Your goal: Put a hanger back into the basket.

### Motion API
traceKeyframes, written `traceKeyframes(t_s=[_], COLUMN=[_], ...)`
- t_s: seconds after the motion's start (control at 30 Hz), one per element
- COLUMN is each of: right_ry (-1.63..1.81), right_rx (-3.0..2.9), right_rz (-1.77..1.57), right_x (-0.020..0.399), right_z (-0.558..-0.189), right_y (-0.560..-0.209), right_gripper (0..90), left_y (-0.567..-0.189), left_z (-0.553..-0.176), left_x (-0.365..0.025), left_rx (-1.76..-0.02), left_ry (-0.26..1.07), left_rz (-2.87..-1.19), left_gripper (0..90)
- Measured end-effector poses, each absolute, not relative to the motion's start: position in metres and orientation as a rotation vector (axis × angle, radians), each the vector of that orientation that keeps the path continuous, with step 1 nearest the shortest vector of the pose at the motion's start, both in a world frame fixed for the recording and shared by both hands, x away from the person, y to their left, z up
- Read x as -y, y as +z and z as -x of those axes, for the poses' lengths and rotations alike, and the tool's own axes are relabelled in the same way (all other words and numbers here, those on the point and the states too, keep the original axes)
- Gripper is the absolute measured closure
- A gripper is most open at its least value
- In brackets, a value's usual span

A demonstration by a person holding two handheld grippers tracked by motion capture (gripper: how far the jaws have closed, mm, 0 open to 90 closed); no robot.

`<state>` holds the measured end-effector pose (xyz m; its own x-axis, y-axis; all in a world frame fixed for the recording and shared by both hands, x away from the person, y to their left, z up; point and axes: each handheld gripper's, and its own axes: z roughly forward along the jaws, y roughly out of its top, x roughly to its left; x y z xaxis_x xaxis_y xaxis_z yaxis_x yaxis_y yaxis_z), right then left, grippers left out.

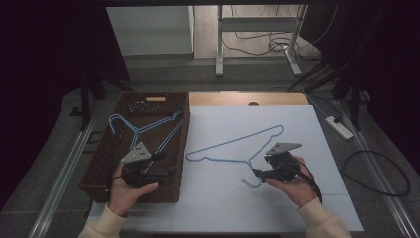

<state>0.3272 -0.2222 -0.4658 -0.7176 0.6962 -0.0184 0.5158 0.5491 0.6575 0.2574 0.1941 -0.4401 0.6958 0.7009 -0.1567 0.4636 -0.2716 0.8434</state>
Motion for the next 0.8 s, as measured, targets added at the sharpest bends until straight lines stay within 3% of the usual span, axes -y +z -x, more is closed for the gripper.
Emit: traceKeyframes(t_s=[0.47,0.8], right_ry=[0.760,0.625], right_rx=[-2.586,-2.634], right_rz=[-1.109,-1.166], right_x=[0.215,0.206], right_z=[-0.340,-0.356], right_y=[-0.483,-0.495], right_gripper=[34.5,44.4], left_y=[-0.441,-0.443], left_z=[-0.258,-0.259], left_x=[-0.192,-0.191], left_rx=[-0.899,-0.898], left_ry=[0.298,0.292], left_rz=[-1.933,-1.938], left_gripper=[30.4,30.5])
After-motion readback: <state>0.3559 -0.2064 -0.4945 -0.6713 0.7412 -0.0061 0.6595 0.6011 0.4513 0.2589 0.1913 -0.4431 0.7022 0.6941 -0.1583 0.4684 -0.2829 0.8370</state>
